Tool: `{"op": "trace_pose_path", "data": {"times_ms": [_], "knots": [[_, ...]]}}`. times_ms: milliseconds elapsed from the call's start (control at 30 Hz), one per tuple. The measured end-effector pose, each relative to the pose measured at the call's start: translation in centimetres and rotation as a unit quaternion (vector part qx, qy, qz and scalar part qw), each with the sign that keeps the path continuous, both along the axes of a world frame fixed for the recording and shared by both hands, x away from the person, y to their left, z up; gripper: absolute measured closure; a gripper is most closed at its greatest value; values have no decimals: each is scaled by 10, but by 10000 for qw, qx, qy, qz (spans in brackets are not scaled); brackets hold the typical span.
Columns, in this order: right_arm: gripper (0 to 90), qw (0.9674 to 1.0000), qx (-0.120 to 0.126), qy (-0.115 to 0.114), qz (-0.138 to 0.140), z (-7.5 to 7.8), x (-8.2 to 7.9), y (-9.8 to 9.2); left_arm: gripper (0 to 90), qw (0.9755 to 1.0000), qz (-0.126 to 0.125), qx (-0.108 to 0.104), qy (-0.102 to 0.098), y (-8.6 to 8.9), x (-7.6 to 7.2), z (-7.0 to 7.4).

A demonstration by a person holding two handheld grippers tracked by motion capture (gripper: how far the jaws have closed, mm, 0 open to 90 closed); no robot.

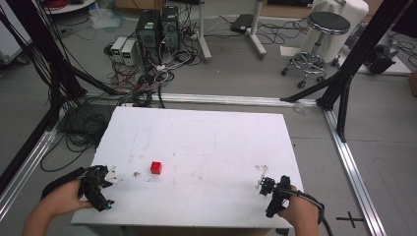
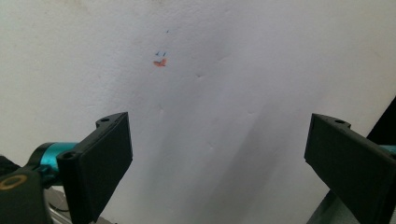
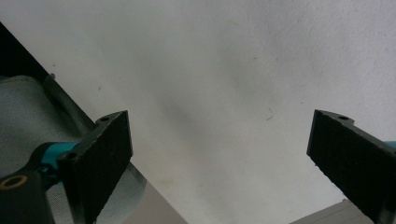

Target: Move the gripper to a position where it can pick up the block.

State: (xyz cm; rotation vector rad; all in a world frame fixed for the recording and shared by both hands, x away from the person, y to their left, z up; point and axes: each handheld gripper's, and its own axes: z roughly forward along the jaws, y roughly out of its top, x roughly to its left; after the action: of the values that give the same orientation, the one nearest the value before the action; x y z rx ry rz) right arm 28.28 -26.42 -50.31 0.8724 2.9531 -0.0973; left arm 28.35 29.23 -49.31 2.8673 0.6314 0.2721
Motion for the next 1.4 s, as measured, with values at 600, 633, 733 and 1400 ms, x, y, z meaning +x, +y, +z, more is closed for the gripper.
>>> {"op": "trace_pose_path", "data": {"times_ms": [600,633,733,1400], "knots": [[61,10000,67,-4,4,1,0,-3,80,9994,-324,-74,-43,-9,30,19],[61,10000,67,-4,4,1,0,-3,80,9994,-324,-74,-43,-9,30,19],[61,10000,81,6,26,0,0,-2,80,9993,-363,-80,-38,-9,38,22],[61,9999,98,67,94,-3,1,2,81,9896,-1396,281,220,-53,92,16]]}}
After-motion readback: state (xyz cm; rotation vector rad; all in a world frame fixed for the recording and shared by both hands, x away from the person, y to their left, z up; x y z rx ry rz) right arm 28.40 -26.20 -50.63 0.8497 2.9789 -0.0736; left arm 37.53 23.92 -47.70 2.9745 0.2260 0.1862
